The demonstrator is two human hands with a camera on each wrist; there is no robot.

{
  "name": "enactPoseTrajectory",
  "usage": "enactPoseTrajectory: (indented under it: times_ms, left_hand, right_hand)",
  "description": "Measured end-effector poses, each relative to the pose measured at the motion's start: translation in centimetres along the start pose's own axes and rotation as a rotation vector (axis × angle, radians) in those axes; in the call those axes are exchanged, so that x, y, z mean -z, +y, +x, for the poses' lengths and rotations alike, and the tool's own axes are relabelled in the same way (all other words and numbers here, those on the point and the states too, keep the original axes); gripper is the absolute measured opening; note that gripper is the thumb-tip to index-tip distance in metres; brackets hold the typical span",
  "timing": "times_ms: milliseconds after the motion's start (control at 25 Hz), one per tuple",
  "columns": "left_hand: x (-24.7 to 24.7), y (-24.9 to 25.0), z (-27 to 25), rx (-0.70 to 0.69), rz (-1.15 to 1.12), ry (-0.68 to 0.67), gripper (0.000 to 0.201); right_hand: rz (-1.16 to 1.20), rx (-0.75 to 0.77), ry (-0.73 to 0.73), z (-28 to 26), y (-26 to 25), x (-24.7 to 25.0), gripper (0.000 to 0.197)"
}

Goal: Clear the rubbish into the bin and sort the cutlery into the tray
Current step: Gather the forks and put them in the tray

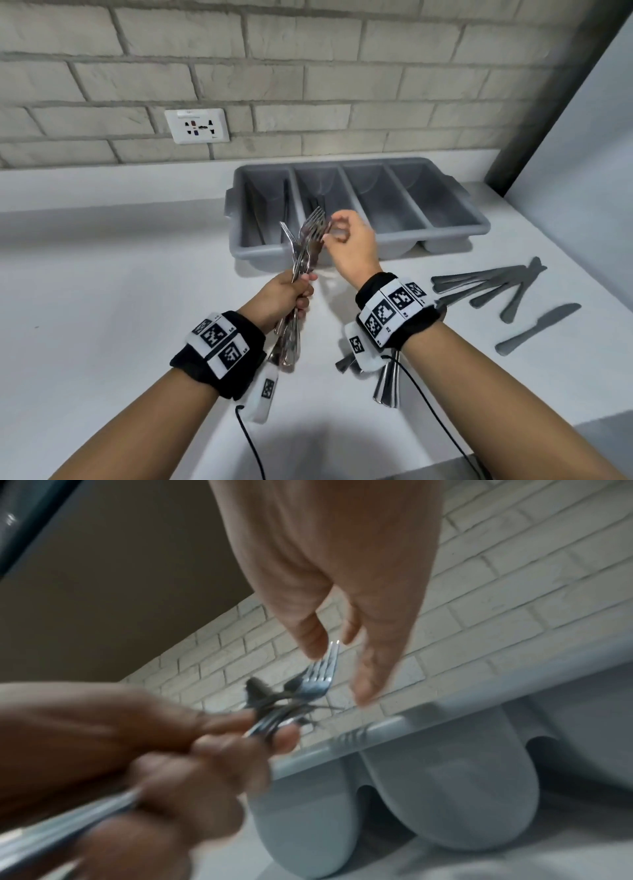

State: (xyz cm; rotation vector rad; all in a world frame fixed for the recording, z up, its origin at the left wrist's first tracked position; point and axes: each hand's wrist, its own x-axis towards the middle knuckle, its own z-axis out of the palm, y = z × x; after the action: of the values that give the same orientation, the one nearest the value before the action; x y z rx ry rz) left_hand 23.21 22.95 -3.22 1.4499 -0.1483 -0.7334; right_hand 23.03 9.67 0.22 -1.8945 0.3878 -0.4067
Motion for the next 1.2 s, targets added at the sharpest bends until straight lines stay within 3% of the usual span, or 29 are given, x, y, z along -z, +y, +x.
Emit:
enactPoseTrajectory:
  times_ms: [160, 240, 360, 480, 720, 920, 1040, 1120, 1200]
  left_hand:
    - [-2.1, 3.8, 2.4, -0.159, -0.13, 0.076, 0.026]
    - [-3.3, 6.0, 4.0, -0.21, -0.113, 0.128, 0.027]
    - [-5.9, 8.5, 6.7, -0.205, -0.103, 0.154, 0.026]
    - [-9.3, 10.0, 9.3, -0.201, -0.087, 0.173, 0.025]
    - [-14.7, 11.2, 14.8, -0.113, 0.003, 0.194, 0.02]
    - [-15.7, 11.2, 19.4, 0.049, 0.384, 0.238, 0.02]
    - [-16.2, 11.6, 21.0, 0.253, 0.592, 0.305, 0.036]
    - [-16.6, 11.7, 21.1, 0.251, 0.833, 0.284, 0.036]
    - [-16.2, 11.2, 21.8, 0.257, 0.877, 0.271, 0.035]
  right_hand:
    - [0.061, -0.428, -0.393, -2.9, 0.0, 0.1, 0.028]
    - [0.186, -0.475, -0.51, -3.1, -0.1, 0.8, 0.029]
    - [0.244, -0.351, -0.409, -1.7, -0.4, 2.9, 0.013]
    - [0.199, -0.243, -0.331, 0.7, 0.1, 5.7, 0.015]
    - [0.111, -0.258, -0.368, 6.9, 2.6, 11.7, 0.022]
    - [0.014, -0.372, -0.384, 11.9, 4.2, 12.4, 0.029]
    - [-0.086, -0.414, -0.419, 13.3, 4.9, 11.8, 0.028]
    - [-0.135, -0.39, -0.415, 14.2, 5.3, 11.4, 0.024]
    - [-0.252, -0.325, -0.436, 15.1, 5.8, 11.4, 0.02]
